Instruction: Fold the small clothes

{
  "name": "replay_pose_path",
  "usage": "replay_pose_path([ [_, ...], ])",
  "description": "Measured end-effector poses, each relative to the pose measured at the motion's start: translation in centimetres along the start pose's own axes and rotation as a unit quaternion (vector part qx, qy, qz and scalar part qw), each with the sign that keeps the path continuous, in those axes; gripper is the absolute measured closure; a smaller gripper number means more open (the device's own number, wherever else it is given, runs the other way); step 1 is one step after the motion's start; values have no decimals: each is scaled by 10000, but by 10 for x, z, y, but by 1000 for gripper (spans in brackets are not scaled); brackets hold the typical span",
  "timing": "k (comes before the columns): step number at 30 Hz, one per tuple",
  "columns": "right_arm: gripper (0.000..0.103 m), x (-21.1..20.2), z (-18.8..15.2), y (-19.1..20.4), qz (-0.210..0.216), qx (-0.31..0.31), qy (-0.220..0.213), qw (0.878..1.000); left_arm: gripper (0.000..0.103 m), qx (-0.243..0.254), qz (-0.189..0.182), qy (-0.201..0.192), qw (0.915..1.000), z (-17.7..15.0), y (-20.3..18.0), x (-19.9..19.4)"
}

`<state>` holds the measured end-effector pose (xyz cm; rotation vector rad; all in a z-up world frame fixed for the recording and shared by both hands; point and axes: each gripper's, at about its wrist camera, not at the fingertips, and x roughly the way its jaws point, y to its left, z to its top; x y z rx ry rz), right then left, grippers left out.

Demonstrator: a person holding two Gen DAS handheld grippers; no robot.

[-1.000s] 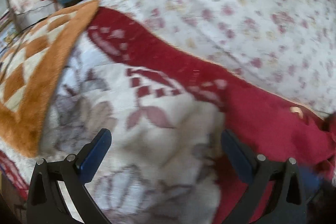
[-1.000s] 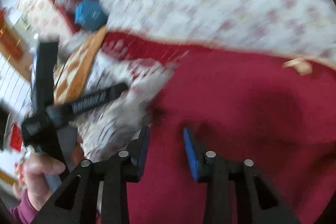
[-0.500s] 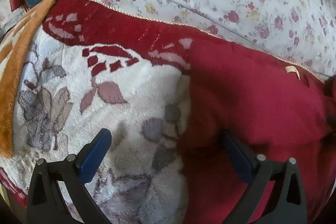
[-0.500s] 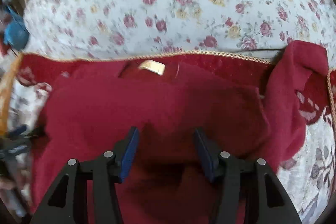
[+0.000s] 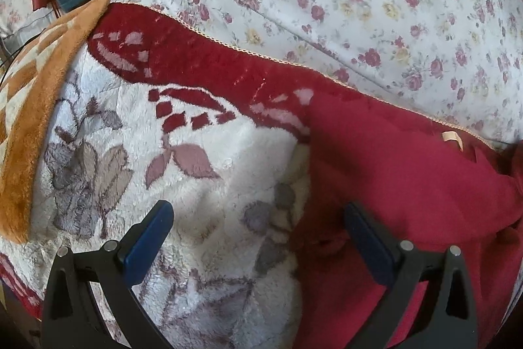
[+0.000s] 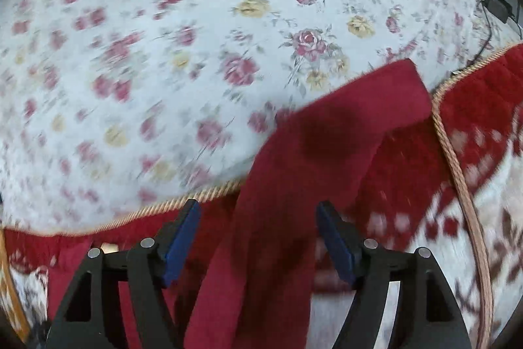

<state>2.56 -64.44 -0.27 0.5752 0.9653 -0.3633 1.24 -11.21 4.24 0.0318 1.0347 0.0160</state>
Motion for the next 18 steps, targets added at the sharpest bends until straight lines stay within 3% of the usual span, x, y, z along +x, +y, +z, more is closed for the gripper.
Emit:
replay_pose_path([
  [2,26,21,8,-9,96,289,133,9994,0,43,37,-15,10000,0,0,1],
  [4,65,37,13,-18,197,537,202,9982,0,52,52,-14,10000,2,1,4],
  [5,96,37,15,-24,277,604,194,9976,0,44,62,-1,10000,3,1,6],
  [8,96,7,16,-43,749,786,-217,9939,0,-41,30,56,10000,5,2,9],
  [13,96,-86,8,-73,1100,514,-953,9880,0,-60,-28,-48,10000,4,2,-1],
  [16,96,-132,9,-73,1434,117,-1156,9828,0,-178,-116,-148,9997,4,6,-11],
  [18,96,-164,3,-51,1658,-331,-1250,9776,0,-286,-161,-230,9992,4,11,-17],
])
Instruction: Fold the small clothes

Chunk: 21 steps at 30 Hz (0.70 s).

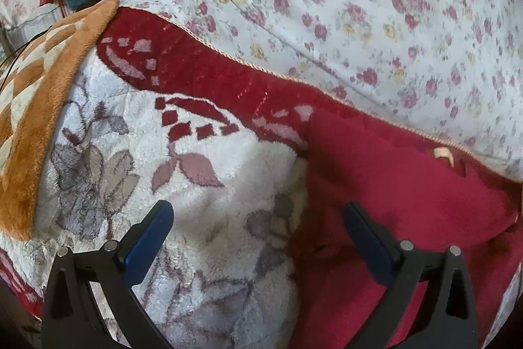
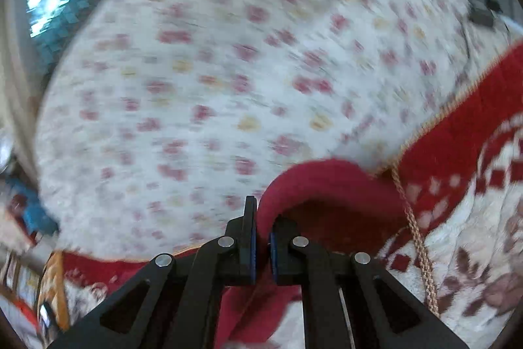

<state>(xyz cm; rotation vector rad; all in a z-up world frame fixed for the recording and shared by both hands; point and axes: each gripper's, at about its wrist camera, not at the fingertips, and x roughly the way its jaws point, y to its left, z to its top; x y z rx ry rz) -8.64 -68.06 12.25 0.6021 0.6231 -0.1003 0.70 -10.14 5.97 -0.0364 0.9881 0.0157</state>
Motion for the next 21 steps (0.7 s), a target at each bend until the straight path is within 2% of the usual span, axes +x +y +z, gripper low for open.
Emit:
replay_pose_path([
  [3,96,-21,-6,68,507,-802,54,9955,0,-221,-29,-96,9997,2,11,-7],
  [5,96,-26,-22,125,893,-1478,178,9848,0,-415,-82,-114,9990,3,20,-9],
  [7,95,-16,-57,184,1166,-2224,498,9667,0,-565,-112,-139,9982,4,27,-10],
  [8,93,-7,-78,208,1333,-2477,702,9571,0,-629,-109,-156,9978,5,31,-10],
  [10,93,28,-142,246,1593,-2821,1361,9362,0,-750,-121,-139,9970,5,37,-9],
  [11,86,44,-167,249,1572,-2895,1629,9300,0,-786,-156,-114,9967,6,38,-8],
  [12,79,68,-205,256,1419,-3040,2143,9174,0,-807,-237,-100,9964,6,39,-7],
  [14,77,95,-247,257,1119,-3180,2702,9018,0,-763,-301,-86,9966,6,38,-7],
  [16,74,101,-262,252,1006,-3131,2765,9030,0,-675,-356,-103,9970,6,35,-9],
  [17,67,95,-260,250,1052,-3068,2676,9073,0,-635,-382,-118,9972,6,34,-11],
  [18,53,85,-253,247,1124,-2981,2582,9120,0,-601,-409,-142,9973,6,33,-12],
  [20,36,59,-234,240,1267,-2870,2235,9228,0,-615,-443,-150,9970,7,32,-11],
  [21,32,49,-223,233,1210,-2860,2028,9287,0,-648,-497,-134,9966,7,32,-10],
])
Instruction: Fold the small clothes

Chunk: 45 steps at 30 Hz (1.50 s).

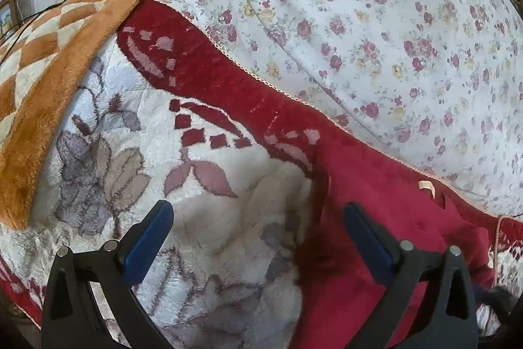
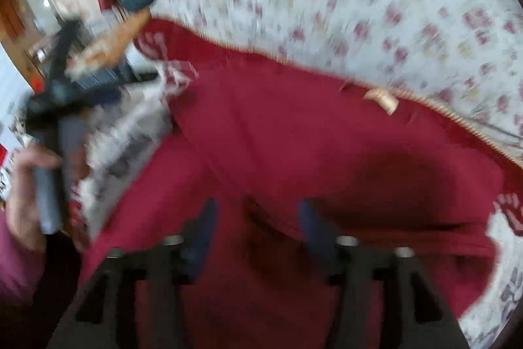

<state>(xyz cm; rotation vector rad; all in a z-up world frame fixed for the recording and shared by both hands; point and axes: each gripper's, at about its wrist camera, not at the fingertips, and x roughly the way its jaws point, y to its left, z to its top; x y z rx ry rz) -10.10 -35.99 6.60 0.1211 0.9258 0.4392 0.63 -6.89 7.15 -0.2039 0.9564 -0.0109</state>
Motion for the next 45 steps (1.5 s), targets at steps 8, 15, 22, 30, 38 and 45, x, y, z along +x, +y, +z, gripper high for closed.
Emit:
replay_pose_path([
  [8,24,-75,-26,-122,-1009,1893,-395,9759,0,345,41,187,9992,-10,-20,11],
  [15,30,-50,-45,-127,-801,1782,-61,9807,0,684,189,335,9969,-20,-37,23],
  [22,90,-45,-66,-144,-1311,1768,91,9754,0,854,296,470,9948,-28,-43,32],
  [30,63,-71,-92,-149,-1144,2142,254,9697,0,1046,365,650,9917,-35,-51,39],
  [38,21,-35,-47,-192,-690,2819,4,9570,0,977,333,621,9927,-33,-49,37],
  [45,86,-16,-18,-180,-1593,1934,-138,9680,0,932,294,428,9943,-28,-46,31],
])
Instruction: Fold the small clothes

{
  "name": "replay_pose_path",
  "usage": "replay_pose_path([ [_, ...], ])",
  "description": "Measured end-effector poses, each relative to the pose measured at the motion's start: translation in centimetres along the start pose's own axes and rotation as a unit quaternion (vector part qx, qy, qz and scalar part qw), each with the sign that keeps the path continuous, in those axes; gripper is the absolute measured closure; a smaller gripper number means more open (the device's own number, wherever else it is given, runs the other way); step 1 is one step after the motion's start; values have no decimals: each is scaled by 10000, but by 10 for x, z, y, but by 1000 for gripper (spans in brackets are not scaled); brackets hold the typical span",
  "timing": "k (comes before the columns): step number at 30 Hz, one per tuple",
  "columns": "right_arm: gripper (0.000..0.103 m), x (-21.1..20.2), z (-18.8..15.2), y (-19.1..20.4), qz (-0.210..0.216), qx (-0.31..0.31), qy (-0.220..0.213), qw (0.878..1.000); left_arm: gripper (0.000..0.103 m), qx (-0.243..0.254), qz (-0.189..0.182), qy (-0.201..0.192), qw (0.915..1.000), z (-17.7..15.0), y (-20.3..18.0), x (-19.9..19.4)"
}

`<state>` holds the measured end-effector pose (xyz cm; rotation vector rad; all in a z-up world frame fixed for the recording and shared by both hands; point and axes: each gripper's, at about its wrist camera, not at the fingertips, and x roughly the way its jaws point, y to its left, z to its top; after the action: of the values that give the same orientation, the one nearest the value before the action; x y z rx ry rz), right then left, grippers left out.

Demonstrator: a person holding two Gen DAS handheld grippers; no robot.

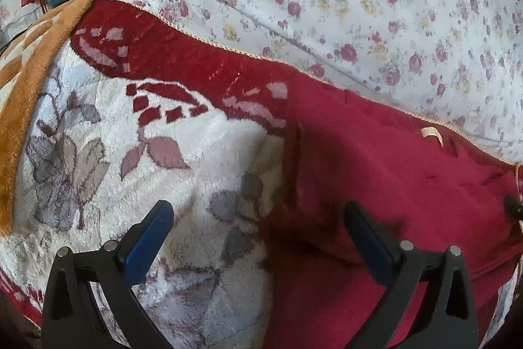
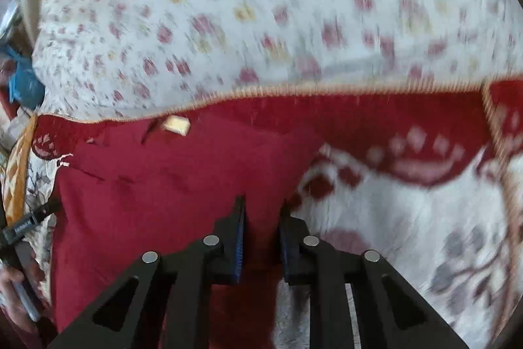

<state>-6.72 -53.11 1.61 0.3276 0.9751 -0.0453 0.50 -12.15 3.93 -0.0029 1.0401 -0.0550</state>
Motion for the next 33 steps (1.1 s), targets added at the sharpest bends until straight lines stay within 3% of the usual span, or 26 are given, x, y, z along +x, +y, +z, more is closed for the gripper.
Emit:
replay_pose_path([
  [3,87,21,-5,-18,-684,-15,162,9975,0,46,33,247,9997,-2,-2,14],
  [5,84,17,-8,-26,-500,198,136,9985,0,62,44,275,9996,-4,-3,17],
  [8,69,-16,-12,-28,-353,356,-83,9987,0,166,106,210,9996,-5,-5,13],
  [10,61,-38,-17,-14,-55,170,-216,9996,0,137,100,205,9996,-7,-4,13],
  [12,61,-44,-29,8,252,-291,-4,9993,0,125,100,197,9997,-7,-4,14],
  [13,62,-39,-34,14,210,-448,182,9986,0,124,100,194,9997,-8,-3,14],
  [15,63,-20,-56,16,-379,-631,741,9945,0,113,92,188,9997,-8,-3,14],
  [16,63,-18,-65,12,-366,-624,838,9939,0,118,83,186,9997,-9,-2,13],
  [21,59,-52,-74,-10,-37,-12,423,9991,0,154,75,100,9998,-11,1,5],
  [27,49,-50,-56,16,134,-91,41,9999,0,66,73,-10,10000,-11,5,-1],
  [29,44,-29,-50,19,59,-109,182,9998,0,120,108,75,9998,-13,5,3],
  [31,44,1,-51,18,-297,-121,822,9961,0,120,85,105,9998,-15,6,5],
  [33,44,-3,-50,12,-186,-53,815,9965,0,153,66,80,9998,-16,7,0],
])
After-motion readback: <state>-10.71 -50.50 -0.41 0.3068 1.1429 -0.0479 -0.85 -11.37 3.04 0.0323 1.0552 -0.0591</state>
